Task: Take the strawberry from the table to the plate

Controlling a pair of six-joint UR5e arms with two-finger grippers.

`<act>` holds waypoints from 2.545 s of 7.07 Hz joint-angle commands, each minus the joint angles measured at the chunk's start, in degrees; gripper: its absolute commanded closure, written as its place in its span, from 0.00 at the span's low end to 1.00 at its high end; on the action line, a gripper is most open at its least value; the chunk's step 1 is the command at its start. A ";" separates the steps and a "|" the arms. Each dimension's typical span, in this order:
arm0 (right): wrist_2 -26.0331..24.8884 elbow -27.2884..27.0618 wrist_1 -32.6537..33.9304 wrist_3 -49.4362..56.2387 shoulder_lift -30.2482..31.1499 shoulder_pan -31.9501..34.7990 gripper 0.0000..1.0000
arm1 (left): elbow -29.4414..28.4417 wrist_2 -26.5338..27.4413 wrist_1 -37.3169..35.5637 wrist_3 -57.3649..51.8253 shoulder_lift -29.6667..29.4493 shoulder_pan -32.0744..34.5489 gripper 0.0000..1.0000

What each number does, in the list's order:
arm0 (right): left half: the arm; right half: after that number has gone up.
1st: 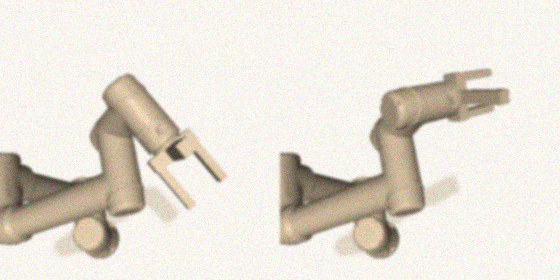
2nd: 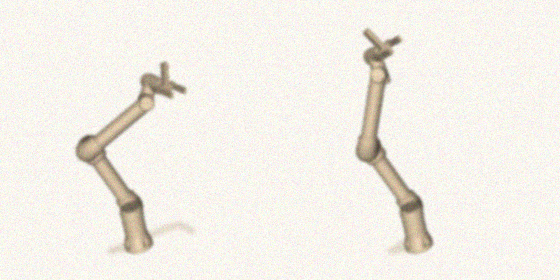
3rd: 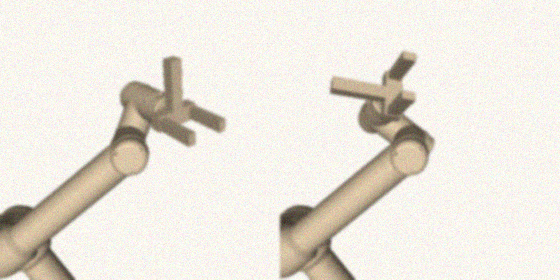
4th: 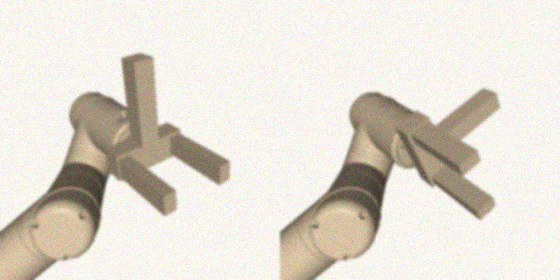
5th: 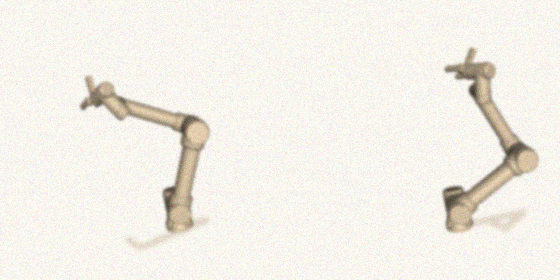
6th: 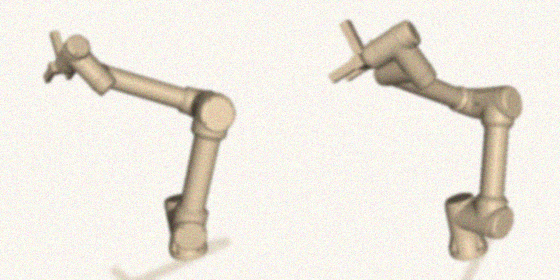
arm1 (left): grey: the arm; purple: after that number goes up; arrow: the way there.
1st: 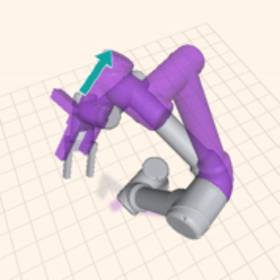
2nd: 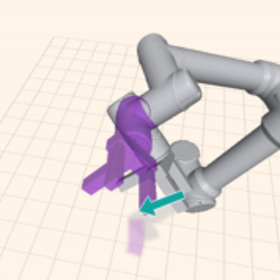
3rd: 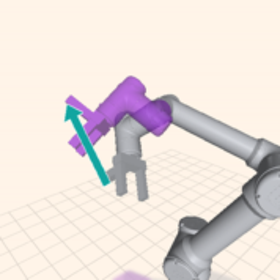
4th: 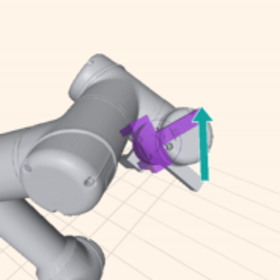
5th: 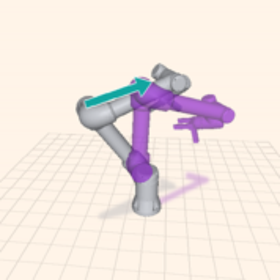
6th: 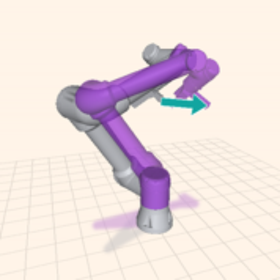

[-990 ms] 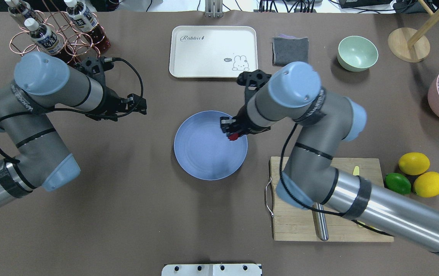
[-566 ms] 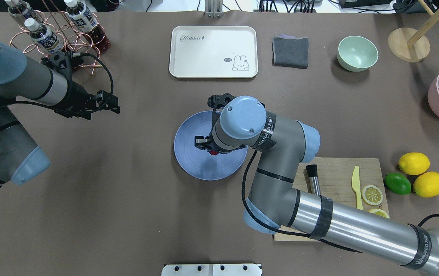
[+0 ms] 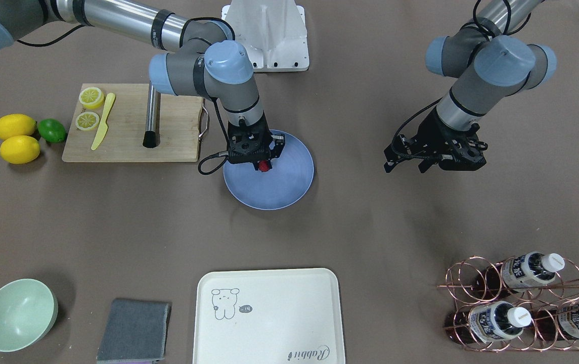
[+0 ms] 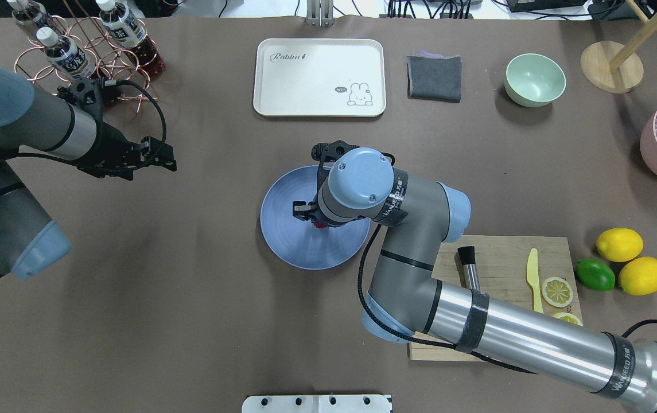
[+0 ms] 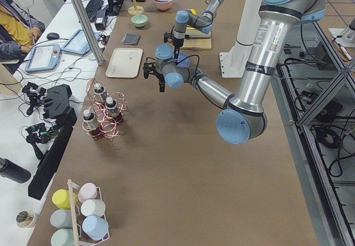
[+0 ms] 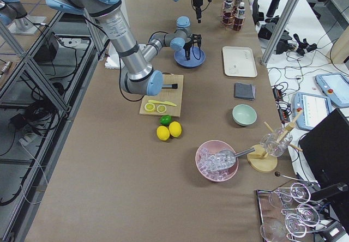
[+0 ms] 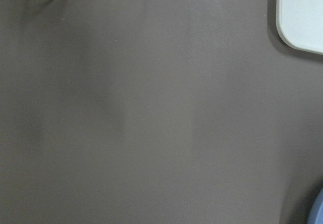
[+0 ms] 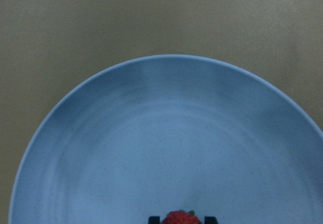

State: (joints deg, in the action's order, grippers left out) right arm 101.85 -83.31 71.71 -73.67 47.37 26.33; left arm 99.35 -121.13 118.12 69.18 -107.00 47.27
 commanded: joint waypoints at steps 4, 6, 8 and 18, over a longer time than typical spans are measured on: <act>10.67 -7.60 0.19 0.46 4.09 9.13 0.00 | 0.40 -0.42 -0.35 -0.18 0.82 2.45 0.02; 19.57 -19.90 6.40 11.62 15.41 21.24 0.00 | 2.76 -0.42 -0.53 -8.64 7.11 7.64 0.02; 27.74 -26.10 7.31 32.42 33.57 34.94 0.00 | 4.63 -6.17 -0.44 -19.56 14.60 15.17 0.02; 33.15 1.05 8.45 85.01 39.46 65.69 0.00 | 2.95 -14.83 -29.59 -68.68 16.96 47.27 0.02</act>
State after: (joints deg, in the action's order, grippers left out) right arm 135.11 -81.86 80.31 11.37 86.53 91.97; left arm 102.21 -135.98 100.99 7.32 -85.03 90.53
